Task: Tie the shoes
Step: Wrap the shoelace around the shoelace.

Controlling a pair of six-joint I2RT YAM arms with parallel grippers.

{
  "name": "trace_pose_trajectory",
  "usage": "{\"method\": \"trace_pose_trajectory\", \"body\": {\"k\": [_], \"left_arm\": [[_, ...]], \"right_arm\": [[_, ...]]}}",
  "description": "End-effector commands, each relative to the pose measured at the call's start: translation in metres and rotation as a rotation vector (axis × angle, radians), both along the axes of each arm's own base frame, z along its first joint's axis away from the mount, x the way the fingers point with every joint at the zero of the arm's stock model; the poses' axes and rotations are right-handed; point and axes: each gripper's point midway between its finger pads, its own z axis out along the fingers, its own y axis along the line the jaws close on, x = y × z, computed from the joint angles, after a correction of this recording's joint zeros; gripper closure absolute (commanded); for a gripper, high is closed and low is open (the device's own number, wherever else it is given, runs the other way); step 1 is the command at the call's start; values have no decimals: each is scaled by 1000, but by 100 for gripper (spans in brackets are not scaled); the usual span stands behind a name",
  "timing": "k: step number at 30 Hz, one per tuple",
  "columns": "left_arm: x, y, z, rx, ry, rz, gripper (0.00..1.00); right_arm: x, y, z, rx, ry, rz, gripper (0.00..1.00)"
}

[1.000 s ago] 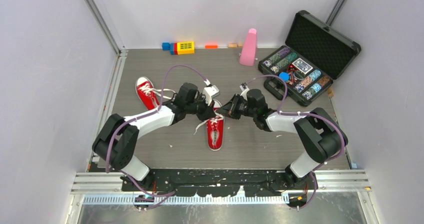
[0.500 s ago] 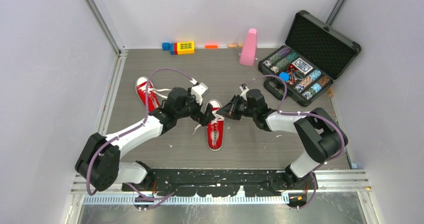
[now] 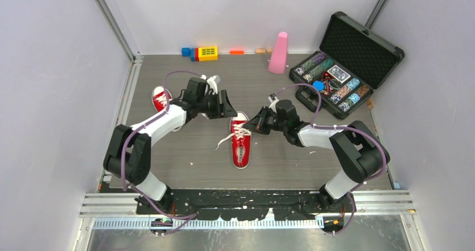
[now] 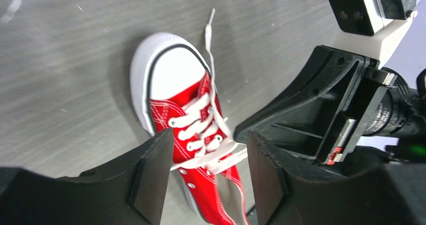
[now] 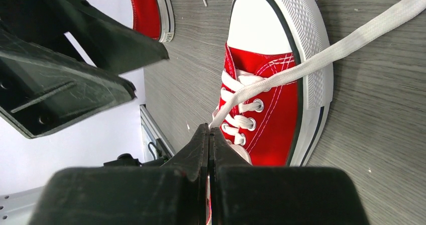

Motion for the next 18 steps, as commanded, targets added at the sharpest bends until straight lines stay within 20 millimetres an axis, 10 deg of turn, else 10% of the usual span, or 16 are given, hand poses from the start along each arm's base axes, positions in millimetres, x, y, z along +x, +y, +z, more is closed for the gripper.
{"method": "trace_pose_trajectory", "body": {"k": [1,18], "left_arm": [[-24,-16,11,-90,218,-38,43],[-35,-39,-20,-64,436,-107,47]], "right_arm": [[6,7,30,36,-89,21,100],[5,10,38,51,-113,45,100]]}}
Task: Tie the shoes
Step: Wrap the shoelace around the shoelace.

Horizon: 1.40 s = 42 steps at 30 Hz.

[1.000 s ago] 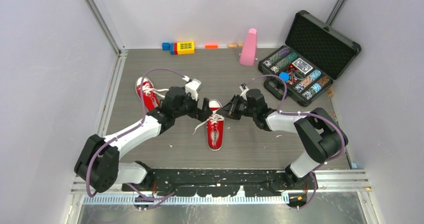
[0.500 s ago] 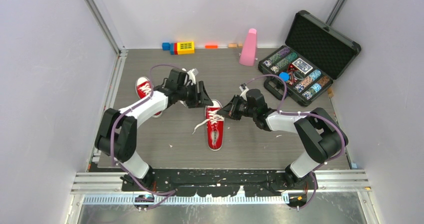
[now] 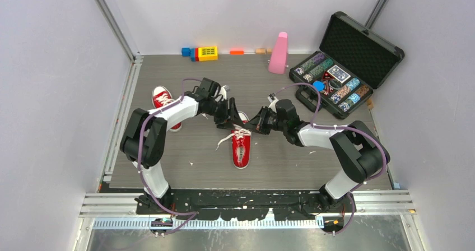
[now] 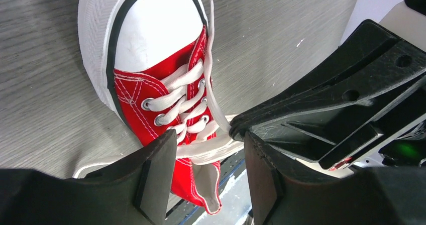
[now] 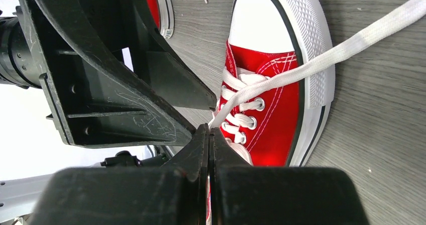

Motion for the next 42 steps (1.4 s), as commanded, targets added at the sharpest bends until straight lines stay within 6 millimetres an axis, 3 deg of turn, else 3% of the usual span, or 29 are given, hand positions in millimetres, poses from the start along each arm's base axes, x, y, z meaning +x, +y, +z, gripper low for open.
{"method": "trace_pose_trajectory", "body": {"k": [1,7,14,22,31,42], "left_arm": [[4,-10,15,-45,6,-6,47],[11,-16,13,-51,8,1,48],[21,-15,25,-60,-39,46,46],[42,6,37,-93,-75,179,47],[25,-3,8,-9,71,105,48],[13,-20,-1,4,125,38,55]], "right_arm": [[5,8,36,51,-104,31,100],[3,9,37,54,-108,41,100],[3,10,37,51,-109,48,100],[4,12,38,56,-111,55,100],[4,14,39,59,-115,63,100],[5,15,39,60,-117,66,100]]}}
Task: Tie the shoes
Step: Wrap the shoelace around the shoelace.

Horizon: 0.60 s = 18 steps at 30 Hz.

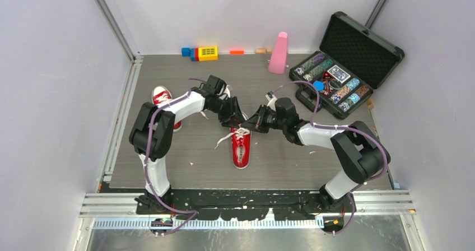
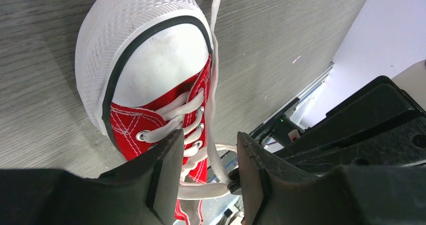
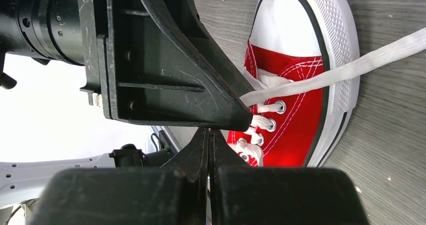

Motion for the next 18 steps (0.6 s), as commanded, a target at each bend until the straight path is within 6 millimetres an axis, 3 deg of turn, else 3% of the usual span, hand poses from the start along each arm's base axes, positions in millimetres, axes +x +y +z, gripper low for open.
{"method": "trace_pose_trajectory", "body": {"k": [1,5,10,14,18], "left_arm": [[-2,-5,10,-21,9,-29,56],[-3,-8,9,-24,18,-40,70],[-1,-9,14,-23,13,-49,95],[0,-5,17,5,2,-55,98],[-1,-3,20,16,-5,-57,98]], "right_arm": [[7,10,28,49,-93,27,100],[7,11,28,49,-93,29,100],[7,9,23,35,-86,26,100],[7,8,20,22,-84,23,99],[8,9,20,21,-84,22,92]]}}
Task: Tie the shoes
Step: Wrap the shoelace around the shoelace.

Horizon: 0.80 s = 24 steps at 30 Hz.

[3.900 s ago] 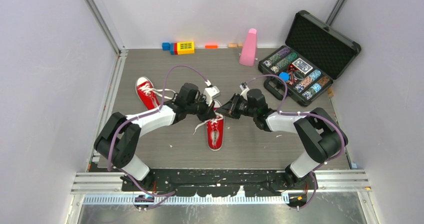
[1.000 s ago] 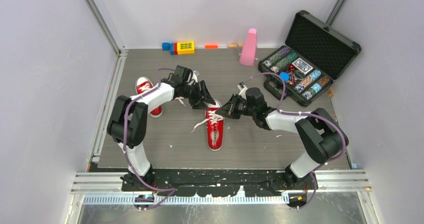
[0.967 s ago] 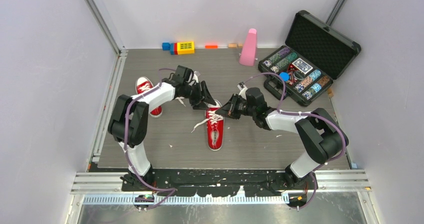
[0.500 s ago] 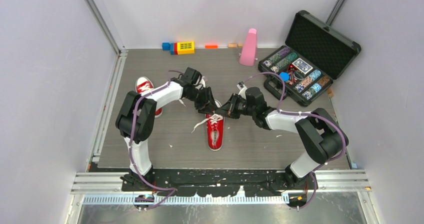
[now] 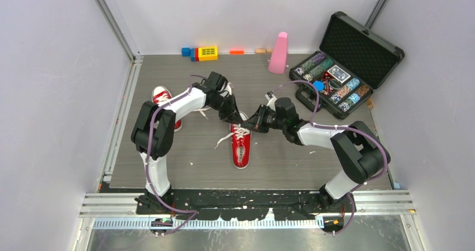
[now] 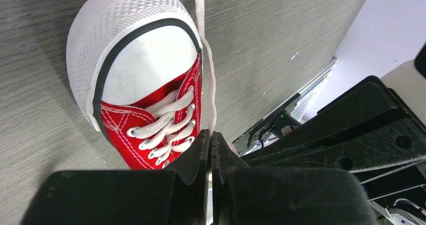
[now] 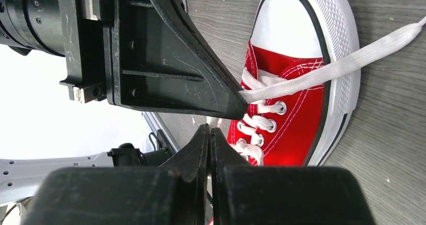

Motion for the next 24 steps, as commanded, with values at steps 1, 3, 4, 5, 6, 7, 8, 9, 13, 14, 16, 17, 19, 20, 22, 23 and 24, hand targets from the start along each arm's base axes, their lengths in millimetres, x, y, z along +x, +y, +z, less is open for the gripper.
{"method": "trace_pose_trajectory", "body": {"k": [1,3,4,5,6,7,8,9,13,14,16,17,19,20,22,23,24], "left_arm": [[-3,0,13,2,-14,-26,98],[-3,1,14,7,-13,-30,98],[-3,1,14,7,-12,-32,98],[-3,0,15,6,-12,-33,98],[-3,1,15,6,-11,-33,98],[-3,0,15,5,-12,-33,98],[-3,0,16,4,-14,-33,98],[-3,0,16,2,-13,-34,98],[-3,0,19,0,-14,-34,98],[-3,0,19,0,-15,-34,98],[-2,0,19,1,-14,-34,98],[-2,-1,20,0,-14,-35,98],[-1,-2,21,-3,-16,-36,98],[-1,-2,21,-3,-15,-35,98],[0,-2,21,-3,-15,-35,98],[1,-3,21,-4,-15,-35,98],[1,-3,21,-5,-15,-37,98]], "right_arm": [[9,8,19,25,-74,14,90],[8,8,19,23,-74,15,86],[8,7,18,21,-73,14,85],[8,7,18,19,-73,13,83],[8,7,17,16,-73,12,81],[8,7,17,16,-73,12,80],[8,7,17,15,-72,12,79],[8,6,16,13,-71,11,78],[8,6,16,11,-69,11,74],[8,6,16,10,-71,11,73],[8,6,16,11,-72,11,72],[8,6,15,10,-70,10,72],[7,6,15,10,-69,12,71],[7,6,14,9,-68,12,70],[7,6,14,9,-68,14,69],[7,6,14,9,-67,14,69],[7,6,13,9,-65,13,70]]}}
